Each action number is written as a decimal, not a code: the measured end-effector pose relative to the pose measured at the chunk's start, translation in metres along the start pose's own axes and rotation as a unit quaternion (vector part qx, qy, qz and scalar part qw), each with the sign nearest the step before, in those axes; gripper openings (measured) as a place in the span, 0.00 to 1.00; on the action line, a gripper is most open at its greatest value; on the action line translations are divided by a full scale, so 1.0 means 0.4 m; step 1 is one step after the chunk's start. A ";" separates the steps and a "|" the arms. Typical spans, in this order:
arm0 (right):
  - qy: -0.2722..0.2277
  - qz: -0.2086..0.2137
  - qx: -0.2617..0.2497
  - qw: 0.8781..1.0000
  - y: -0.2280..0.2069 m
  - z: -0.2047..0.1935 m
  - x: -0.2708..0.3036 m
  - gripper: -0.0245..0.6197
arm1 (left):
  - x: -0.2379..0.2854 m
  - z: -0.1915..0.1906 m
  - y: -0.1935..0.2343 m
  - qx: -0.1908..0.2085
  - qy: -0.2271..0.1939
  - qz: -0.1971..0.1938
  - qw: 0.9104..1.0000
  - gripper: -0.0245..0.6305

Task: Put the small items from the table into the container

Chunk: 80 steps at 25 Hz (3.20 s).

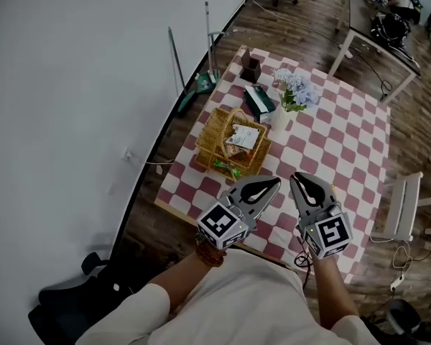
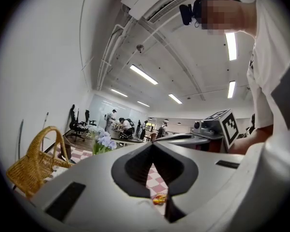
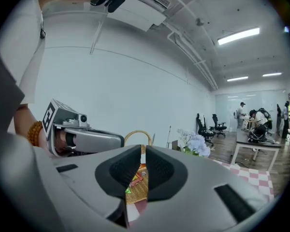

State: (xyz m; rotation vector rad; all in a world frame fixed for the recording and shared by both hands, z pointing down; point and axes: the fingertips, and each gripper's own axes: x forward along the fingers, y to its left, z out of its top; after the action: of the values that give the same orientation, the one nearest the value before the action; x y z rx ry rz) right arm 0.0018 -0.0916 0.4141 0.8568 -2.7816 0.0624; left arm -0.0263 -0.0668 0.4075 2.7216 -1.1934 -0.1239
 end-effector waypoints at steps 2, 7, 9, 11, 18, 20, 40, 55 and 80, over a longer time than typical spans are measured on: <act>-0.011 -0.016 0.001 1.000 -0.011 0.022 -0.047 0.09 | 0.020 0.017 -0.038 0.002 -0.004 -0.019 1.000 0.06; -0.030 -0.048 0.007 0.998 -0.029 0.052 -0.149 0.06 | 0.056 0.048 -0.124 0.010 -0.019 -0.062 0.998 0.06; -0.037 -0.062 0.010 0.997 -0.036 0.057 -0.189 0.05 | 0.069 0.061 -0.159 0.009 -0.021 -0.079 0.997 0.06; -0.039 -0.075 0.016 0.996 -0.041 0.057 -0.225 0.05 | 0.080 0.074 -0.194 0.005 -0.020 -0.096 0.995 0.06; -0.047 -0.109 0.031 0.992 -0.048 0.058 -0.329 0.05 | 0.110 0.090 -0.291 -0.004 -0.003 -0.131 0.991 0.06; -0.051 -0.116 0.033 0.991 -0.049 0.061 -0.352 0.05 | 0.113 0.095 -0.313 -0.001 -0.006 -0.139 0.990 0.06; -0.062 -0.141 0.039 0.987 -0.034 0.057 -0.436 0.05 | 0.104 0.075 -0.386 -0.003 0.010 -0.170 0.985 0.07; -0.026 -0.158 0.018 0.987 -0.067 -0.005 -0.422 0.07 | 0.140 0.038 -0.368 -0.020 0.018 -0.177 0.984 0.07; 0.172 -0.140 -0.023 0.975 -0.189 -0.377 -0.322 0.18 | 0.278 -0.279 -0.267 -0.003 0.093 -0.183 0.979 0.07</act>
State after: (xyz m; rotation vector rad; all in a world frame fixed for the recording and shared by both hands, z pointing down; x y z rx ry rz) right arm 0.1786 -0.0673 0.5292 1.1011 -2.3133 0.0873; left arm 0.1420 -0.0641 0.4961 2.8416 -0.6335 0.0805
